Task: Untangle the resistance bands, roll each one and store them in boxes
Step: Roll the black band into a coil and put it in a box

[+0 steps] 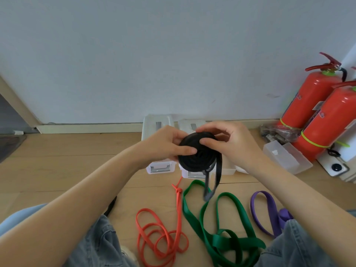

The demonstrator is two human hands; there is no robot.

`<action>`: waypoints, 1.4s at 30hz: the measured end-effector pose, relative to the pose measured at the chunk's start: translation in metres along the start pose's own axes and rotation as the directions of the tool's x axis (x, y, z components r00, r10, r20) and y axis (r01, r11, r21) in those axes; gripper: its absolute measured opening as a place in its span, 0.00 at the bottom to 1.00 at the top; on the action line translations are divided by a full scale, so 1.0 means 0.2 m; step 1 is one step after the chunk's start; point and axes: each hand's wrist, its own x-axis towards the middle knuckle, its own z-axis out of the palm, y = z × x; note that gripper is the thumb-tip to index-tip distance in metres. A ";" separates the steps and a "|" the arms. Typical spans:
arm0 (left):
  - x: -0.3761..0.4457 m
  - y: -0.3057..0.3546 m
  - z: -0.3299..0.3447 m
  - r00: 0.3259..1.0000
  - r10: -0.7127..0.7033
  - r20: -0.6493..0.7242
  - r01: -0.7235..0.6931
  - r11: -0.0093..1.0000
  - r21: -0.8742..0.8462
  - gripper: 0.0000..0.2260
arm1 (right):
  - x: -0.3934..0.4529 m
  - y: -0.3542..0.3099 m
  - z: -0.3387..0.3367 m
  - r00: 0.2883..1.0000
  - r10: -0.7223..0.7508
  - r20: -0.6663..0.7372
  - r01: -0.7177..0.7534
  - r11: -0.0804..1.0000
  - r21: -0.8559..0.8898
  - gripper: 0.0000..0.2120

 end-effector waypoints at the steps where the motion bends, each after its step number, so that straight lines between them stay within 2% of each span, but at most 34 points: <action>1: 0.00 0.00 -0.01 0.999 0.011 -0.037 -0.011 1.000 0.001 0.07 | 0.00 0.01 -0.02 0.999 0.038 0.001 -0.038 0.997 0.066 0.14; 3: 0.00 0.01 -0.04 0.994 0.024 -0.106 -0.029 0.998 -0.053 0.09 | 0.02 0.02 -0.06 0.991 0.127 0.032 -0.131 0.971 0.198 0.13; 6: 0.00 0.02 -0.09 0.979 0.027 -0.200 -0.075 0.968 -0.238 0.07 | 0.01 0.04 -0.08 0.974 0.219 0.058 -0.226 0.913 0.341 0.11; 9: 0.00 0.03 -0.11 0.971 -0.016 -0.240 -0.092 0.898 -0.430 0.07 | 0.01 0.05 -0.05 0.972 0.235 0.006 -0.201 0.815 0.543 0.10; 13: 0.01 0.04 -0.12 0.975 -0.012 -0.222 -0.116 0.825 -0.553 0.10 | 0.01 0.02 -0.02 0.976 0.215 -0.024 -0.127 0.657 0.743 0.12; 16: 0.01 0.04 -0.12 0.975 0.000 -0.224 -0.139 0.784 -0.605 0.14 | 0.01 0.01 -0.01 0.976 0.214 -0.040 -0.118 0.675 0.729 0.09; 22: 0.02 -0.01 0.01 0.979 -0.020 -0.201 -0.119 0.747 -0.655 0.10 | -0.01 0.02 0.01 0.964 0.248 -0.100 -0.126 0.751 0.649 0.09; 25: 0.00 0.00 -0.01 0.996 -0.012 -0.091 -0.032 0.883 -0.469 0.11 | -0.01 0.02 -0.03 0.972 0.192 -0.134 -0.111 0.881 0.459 0.09; 27: -0.02 0.02 -0.03 0.999 0.011 -0.037 -0.023 0.936 -0.351 0.11 | 0.00 0.01 -0.06 0.990 0.111 -0.083 -0.079 0.944 0.320 0.08; 28: -0.02 0.03 -0.02 0.998 0.021 -0.052 -0.037 0.943 -0.331 0.11 | 0.00 0.00 -0.05 0.996 0.080 -0.041 -0.067 0.963 0.262 0.09; 30: -0.02 0.03 0.01 0.986 0.028 -0.165 -0.069 0.966 -0.249 0.09 | -0.01 -0.01 -0.02 0.999 0.053 -0.002 -0.052 0.987 0.149 0.10; 33: 0.01 0.01 0.07 0.945 0.012 -0.327 -0.077 0.979 -0.186 0.07 | 0.00 0.00 0.02 0.997 0.050 -0.052 -0.049 0.998 0.032 0.12; 36: 0.03 0.01 0.06 0.916 -0.005 -0.401 -0.099 0.966 -0.238 0.03 | 0.01 0.02 0.01 0.985 0.146 -0.089 -0.137 0.986 0.096 0.12; 39: 0.03 0.01 0.00 0.863 -0.022 -0.505 -0.150 0.943 -0.297 0.02 | 0.00 0.05 -0.01 0.949 0.315 0.010 -0.302 0.900 0.316 0.11; 42: 0.03 0.01 -0.05 0.818 -0.035 -0.574 -0.194 0.923 -0.333 0.03 | -0.01 0.04 0.02 0.943 0.324 0.076 -0.324 0.844 0.426 0.10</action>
